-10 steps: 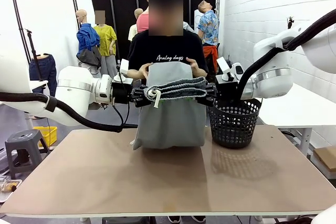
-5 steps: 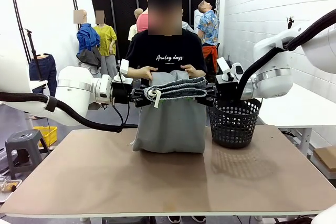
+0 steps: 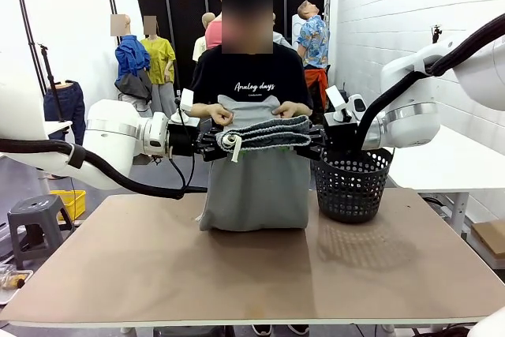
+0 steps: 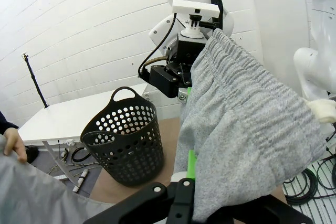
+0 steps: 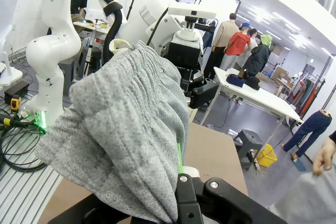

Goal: Fold the training pants.
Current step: Release the ends of the Training pants and then grab the overlapped ends.

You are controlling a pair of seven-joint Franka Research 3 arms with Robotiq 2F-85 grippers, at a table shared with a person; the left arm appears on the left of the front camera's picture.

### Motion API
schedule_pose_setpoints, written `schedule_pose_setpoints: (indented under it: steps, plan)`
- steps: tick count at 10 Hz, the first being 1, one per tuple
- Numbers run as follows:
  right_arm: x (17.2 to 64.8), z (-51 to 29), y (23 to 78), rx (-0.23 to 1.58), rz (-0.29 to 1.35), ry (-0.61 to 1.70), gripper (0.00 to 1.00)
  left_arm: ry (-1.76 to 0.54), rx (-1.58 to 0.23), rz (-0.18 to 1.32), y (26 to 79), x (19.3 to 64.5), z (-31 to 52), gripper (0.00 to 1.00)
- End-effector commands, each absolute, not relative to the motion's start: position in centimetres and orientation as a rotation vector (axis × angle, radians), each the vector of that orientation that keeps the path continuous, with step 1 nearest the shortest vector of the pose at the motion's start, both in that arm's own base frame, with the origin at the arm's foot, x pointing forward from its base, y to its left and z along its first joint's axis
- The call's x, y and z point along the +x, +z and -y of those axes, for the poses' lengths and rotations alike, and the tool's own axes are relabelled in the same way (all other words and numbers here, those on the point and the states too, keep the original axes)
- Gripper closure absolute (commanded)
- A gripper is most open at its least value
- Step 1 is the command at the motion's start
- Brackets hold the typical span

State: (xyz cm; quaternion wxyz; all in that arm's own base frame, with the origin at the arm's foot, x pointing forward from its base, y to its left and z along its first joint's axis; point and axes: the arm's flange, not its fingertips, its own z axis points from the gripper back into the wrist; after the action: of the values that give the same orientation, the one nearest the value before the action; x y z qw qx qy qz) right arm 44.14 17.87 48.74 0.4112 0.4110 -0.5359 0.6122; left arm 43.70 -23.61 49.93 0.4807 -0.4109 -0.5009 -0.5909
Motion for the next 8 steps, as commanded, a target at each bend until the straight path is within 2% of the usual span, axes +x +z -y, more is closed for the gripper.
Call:
schedule_pose_setpoints:
  steps: [1,8]
  plan:
    - [43.96,-17.95,48.8,1.037,1.348,1.543,1.0,-1.443,-0.994,1.232,50.26,43.48,23.67,1.0]
    - [43.96,-17.95,48.8,1.037,1.348,1.543,1.0,-1.443,-0.994,1.232,50.26,43.48,23.67,1.0]
